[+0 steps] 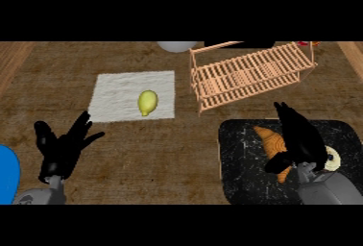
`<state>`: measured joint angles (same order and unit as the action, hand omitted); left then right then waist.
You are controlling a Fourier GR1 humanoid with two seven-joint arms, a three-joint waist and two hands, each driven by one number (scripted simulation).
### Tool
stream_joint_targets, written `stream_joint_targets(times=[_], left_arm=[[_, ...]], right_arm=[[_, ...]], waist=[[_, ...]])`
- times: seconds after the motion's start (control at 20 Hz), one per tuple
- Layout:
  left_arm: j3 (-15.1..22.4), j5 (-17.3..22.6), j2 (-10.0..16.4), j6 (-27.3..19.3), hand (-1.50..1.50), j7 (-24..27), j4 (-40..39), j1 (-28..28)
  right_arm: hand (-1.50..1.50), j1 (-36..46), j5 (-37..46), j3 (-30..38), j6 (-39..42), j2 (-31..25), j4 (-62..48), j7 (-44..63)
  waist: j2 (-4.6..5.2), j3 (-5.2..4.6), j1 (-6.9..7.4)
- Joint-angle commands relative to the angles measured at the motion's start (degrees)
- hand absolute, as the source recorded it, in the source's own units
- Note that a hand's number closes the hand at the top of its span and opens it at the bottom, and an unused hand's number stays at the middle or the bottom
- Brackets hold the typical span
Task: Pick the croissant from the tray and place it in the tiered shelf
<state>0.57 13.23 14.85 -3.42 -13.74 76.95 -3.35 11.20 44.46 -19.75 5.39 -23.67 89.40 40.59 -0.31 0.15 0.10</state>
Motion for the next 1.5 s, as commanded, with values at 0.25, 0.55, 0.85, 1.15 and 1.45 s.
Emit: stream_joint_targets(times=[0.25, 0.55, 0.85, 1.15, 1.45], left_arm=[[-0.17, -0.72, 0.30, 0.35, 0.00, -4.81, 2.01, -0.08], [-3.05, 1.31, 1.75, 3.71, 0.00, -3.75, -0.42, -0.71], [-1.40, -1.94, -1.38, 1.64, 0.00, 0.26, -1.11, 2.24], [-1.17, -1.87, -0.59, 1.34, 0.00, -2.70, 1.79, 2.21], [-3.40, -1.43, -0.42, 1.85, 0.00, -0.43, -2.93, 0.48]], right_arm=[[1.50, 0.40, 2.22, -5.57, 9.00, 2.17, -5.90, -4.75], [1.50, 1.00, 2.87, -4.50, 5.59, 5.67, -7.52, -9.17], [1.50, -5.55, 4.56, -4.68, 2.41, 3.05, 2.02, -15.43], [1.50, -2.73, -4.42, -10.57, 12.32, 7.42, 9.02, -22.28], [1.50, -5.10, -10.87, -7.06, 14.13, 8.33, 27.71, -20.60]], waist=[[0.25, -0.13, 0.65], [0.36, -0.13, 0.13], [0.24, -0.15, -0.35], [0.19, -0.17, 0.29], [0.08, -0.21, -1.46]])
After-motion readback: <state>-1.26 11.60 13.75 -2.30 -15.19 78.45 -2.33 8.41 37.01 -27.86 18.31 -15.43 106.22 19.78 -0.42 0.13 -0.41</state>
